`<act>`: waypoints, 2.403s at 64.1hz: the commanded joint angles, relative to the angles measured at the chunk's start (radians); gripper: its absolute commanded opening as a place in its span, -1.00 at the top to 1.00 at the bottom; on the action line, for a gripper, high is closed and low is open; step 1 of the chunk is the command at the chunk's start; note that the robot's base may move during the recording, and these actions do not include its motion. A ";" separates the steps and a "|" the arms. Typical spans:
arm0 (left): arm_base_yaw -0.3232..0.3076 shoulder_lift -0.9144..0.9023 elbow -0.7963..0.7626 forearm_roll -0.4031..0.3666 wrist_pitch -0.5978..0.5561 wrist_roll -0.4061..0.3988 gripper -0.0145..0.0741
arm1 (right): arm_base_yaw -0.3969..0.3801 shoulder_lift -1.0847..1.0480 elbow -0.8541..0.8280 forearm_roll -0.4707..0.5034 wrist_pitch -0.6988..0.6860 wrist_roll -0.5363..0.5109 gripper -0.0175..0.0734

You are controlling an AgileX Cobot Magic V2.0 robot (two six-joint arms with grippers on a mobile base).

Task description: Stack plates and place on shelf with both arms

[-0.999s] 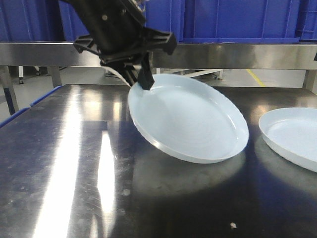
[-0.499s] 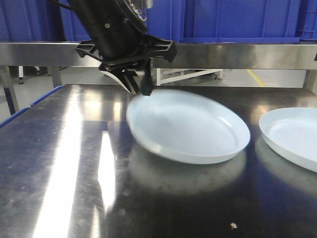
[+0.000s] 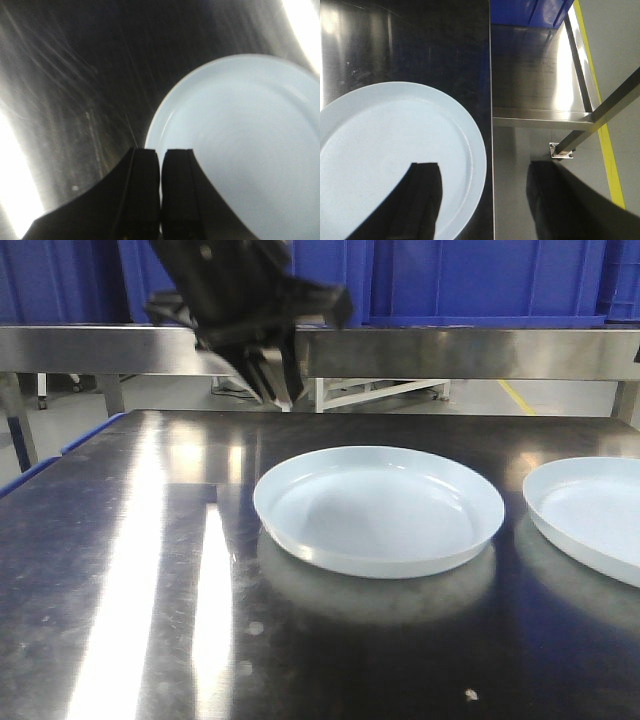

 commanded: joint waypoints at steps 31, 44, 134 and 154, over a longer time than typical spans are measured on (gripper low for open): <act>0.304 -0.633 0.193 0.039 -0.230 -0.013 0.48 | 0.000 -0.001 -0.037 -0.012 -0.055 0.000 -0.44; 0.399 -0.910 0.536 0.028 -0.398 -0.042 0.48 | 0.001 -0.001 -0.037 0.001 -0.055 0.000 -0.44; 0.403 -1.198 0.991 0.050 -0.507 -0.042 0.48 | 0.001 -0.001 -0.029 0.137 0.011 0.000 -0.43; 0.403 -1.198 0.991 0.050 -0.507 -0.042 0.48 | 0.001 -0.001 -0.029 0.137 0.011 0.000 -0.37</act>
